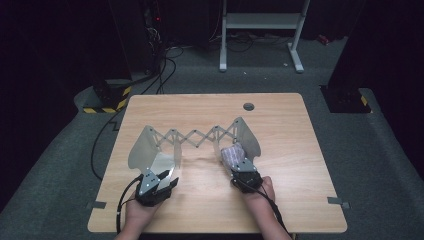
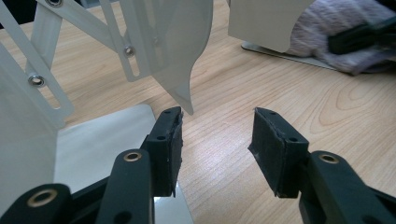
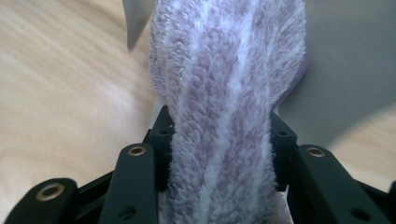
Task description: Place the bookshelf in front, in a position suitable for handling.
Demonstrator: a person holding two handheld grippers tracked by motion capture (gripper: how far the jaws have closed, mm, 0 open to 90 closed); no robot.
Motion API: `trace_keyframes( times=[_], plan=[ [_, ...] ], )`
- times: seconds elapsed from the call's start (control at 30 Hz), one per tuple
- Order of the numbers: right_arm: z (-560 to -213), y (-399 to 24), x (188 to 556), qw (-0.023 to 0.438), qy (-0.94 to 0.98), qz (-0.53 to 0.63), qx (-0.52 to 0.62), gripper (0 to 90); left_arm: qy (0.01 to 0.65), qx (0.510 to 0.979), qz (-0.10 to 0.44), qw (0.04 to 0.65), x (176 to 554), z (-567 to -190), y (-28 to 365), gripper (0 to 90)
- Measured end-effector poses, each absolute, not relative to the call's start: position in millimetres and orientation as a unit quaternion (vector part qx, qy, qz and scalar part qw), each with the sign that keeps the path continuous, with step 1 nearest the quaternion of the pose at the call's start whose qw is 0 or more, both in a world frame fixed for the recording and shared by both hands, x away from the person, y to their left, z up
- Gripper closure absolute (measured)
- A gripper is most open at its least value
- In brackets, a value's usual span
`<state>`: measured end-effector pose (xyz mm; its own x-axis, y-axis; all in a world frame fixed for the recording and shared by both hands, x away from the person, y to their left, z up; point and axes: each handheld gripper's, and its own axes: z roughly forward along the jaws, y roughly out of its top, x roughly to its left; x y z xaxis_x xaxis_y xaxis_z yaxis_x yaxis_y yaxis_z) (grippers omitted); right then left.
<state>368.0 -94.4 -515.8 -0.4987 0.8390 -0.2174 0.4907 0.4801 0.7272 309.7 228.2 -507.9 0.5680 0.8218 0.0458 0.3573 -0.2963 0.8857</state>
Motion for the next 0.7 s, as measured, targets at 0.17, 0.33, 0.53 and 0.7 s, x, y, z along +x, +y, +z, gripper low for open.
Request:
trace_keyframes(
  times=[0.17,0.33,0.53,0.7],
  plan=[
    [-515.7,-114.3,347.6,0.278,0.809,0.311,0.415,58.0,0.388,0.762,0.258,0.45,310.1,-508.3,227.7,52.8],
    [-515.5,-120.6,336.3,0.276,0.812,0.31,0.411,57.9,0.387,0.762,0.258,0.45,310.7,-508.5,227.0,52.8],
    [-515.9,-106.2,349.8,0.281,0.814,0.305,0.407,57.8,0.385,0.764,0.257,0.449,311.1,-508.8,226.4,52.8],
    [-516.6,-87.4,366.7,0.292,0.814,0.297,0.405,57.6,0.386,0.764,0.258,0.449,311.6,-509.2,228.2,52.8]
  ],
)
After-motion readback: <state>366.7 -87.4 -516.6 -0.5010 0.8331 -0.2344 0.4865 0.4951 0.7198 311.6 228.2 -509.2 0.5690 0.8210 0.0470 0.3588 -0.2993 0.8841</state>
